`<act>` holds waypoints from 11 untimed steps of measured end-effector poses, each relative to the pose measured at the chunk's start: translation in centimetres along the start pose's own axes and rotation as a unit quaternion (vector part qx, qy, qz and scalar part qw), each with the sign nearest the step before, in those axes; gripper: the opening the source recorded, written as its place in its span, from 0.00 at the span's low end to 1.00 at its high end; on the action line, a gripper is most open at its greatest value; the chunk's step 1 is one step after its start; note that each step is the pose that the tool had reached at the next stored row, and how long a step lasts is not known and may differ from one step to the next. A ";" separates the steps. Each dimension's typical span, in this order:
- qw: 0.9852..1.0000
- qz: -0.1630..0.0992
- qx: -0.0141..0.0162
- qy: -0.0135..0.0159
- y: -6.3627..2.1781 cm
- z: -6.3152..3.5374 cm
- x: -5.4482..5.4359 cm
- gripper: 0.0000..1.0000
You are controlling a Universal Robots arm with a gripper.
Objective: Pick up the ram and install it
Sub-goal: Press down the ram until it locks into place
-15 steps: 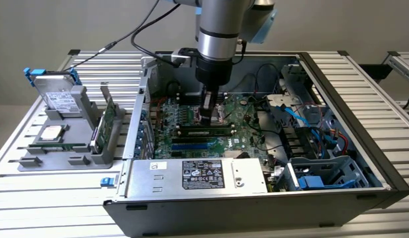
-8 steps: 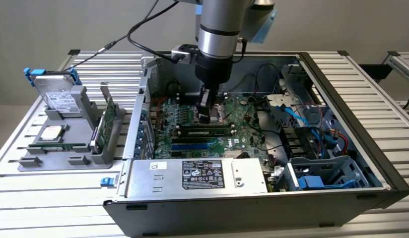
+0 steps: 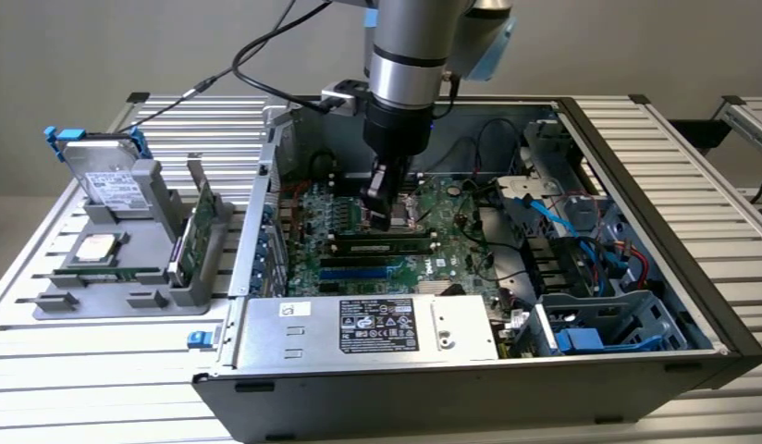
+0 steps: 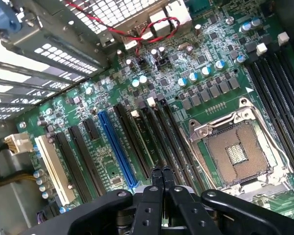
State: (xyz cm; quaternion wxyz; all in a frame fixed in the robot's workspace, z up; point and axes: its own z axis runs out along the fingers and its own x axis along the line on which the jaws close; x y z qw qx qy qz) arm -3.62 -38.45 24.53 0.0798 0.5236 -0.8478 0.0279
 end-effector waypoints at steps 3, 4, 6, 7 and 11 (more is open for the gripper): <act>1.000 0.021 -0.002 -0.001 0.00 0.00 0.0 0.10; 1.000 0.028 -0.003 -0.002 0.00 0.00 0.0 0.10; 0.999 0.041 -0.005 -0.002 0.00 0.00 0.0 0.10; 0.999 0.048 -0.006 -0.003 0.00 0.00 0.0 0.10; 0.997 0.074 -0.008 -0.005 0.00 0.00 0.0 0.10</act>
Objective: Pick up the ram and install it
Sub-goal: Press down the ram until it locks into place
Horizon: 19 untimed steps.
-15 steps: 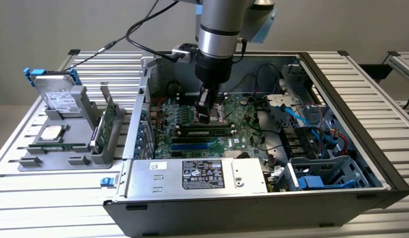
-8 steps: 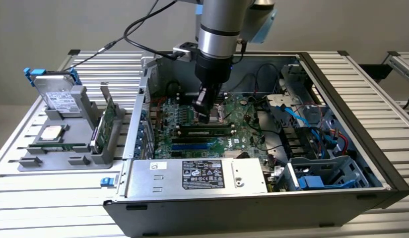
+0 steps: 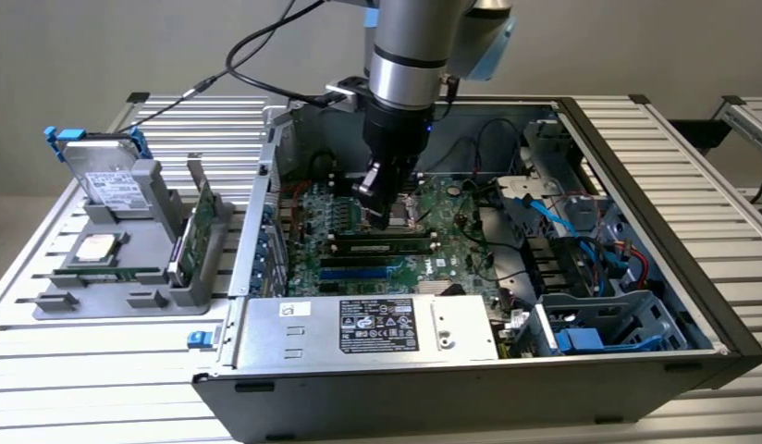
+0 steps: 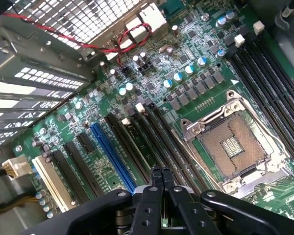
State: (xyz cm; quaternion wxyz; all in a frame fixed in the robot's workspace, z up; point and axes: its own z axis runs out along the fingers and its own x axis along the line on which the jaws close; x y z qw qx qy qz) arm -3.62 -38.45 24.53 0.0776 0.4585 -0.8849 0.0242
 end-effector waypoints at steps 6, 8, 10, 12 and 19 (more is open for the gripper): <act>0.999 0.041 -0.004 -0.003 0.00 0.02 0.0 0.10; 0.998 0.055 -0.005 -0.004 0.00 0.03 0.0 0.10; 0.998 0.068 -0.006 -0.005 0.00 0.04 0.0 0.10; 0.997 0.080 -0.007 -0.007 0.00 0.08 0.0 0.10; 0.993 0.119 -0.010 -0.010 -0.01 0.20 0.0 0.10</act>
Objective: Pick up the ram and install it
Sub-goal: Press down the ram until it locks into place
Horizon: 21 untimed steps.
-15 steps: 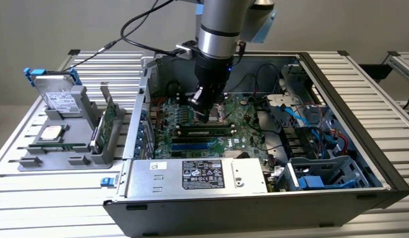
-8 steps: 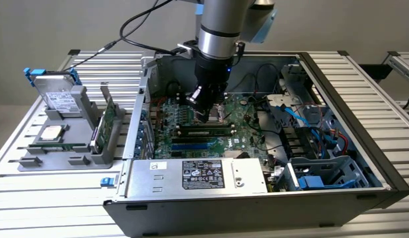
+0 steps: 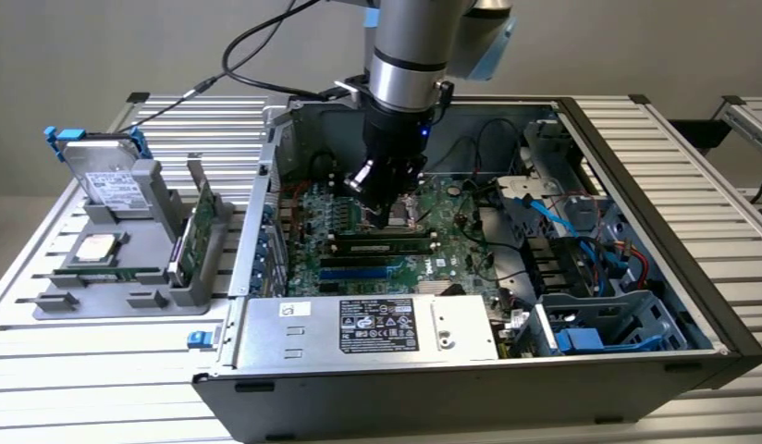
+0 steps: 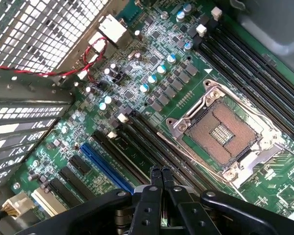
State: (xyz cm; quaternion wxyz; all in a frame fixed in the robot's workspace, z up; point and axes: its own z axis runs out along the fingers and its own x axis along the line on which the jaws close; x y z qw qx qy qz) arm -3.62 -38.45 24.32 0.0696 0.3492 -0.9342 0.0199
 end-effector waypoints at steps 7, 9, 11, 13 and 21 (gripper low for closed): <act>0.999 0.038 -0.002 -0.004 0.00 0.17 0.0 0.10; 0.999 0.049 -0.003 -0.005 0.00 0.22 0.0 0.10; 0.998 0.060 -0.004 -0.006 0.00 0.27 0.0 0.10; 0.997 0.071 -0.004 -0.008 0.00 0.31 0.0 0.10; 0.993 0.117 -0.007 -0.012 -0.01 0.55 -0.1 0.10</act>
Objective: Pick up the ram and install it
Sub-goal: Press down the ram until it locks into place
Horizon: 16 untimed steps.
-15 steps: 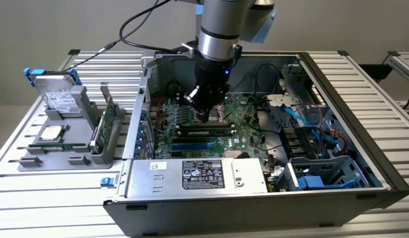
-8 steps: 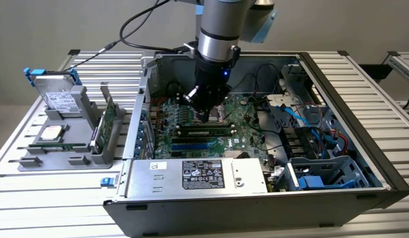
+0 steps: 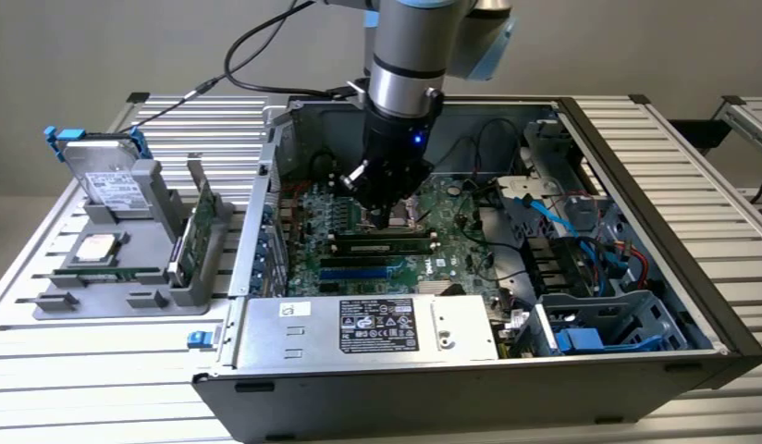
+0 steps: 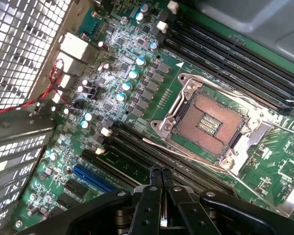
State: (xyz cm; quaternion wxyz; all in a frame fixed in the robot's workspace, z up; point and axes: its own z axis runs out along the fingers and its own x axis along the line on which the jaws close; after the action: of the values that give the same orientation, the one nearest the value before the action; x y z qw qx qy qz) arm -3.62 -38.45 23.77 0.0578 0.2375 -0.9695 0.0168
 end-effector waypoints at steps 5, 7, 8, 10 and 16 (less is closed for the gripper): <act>0.999 0.032 -0.002 -0.004 0.00 0.24 0.0 0.10; 0.999 0.044 -0.002 -0.006 0.00 0.33 0.0 0.10; 0.999 0.050 -0.003 -0.007 0.01 0.38 0.0 0.10; 0.998 0.063 -0.003 -0.008 0.01 0.47 -0.1 0.10; 0.995 0.102 -0.005 -0.012 0.01 0.65 -0.1 0.10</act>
State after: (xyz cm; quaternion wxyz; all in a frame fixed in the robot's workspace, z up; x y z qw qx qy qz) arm -3.62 -38.45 23.11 0.0452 0.1374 -0.9894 0.0144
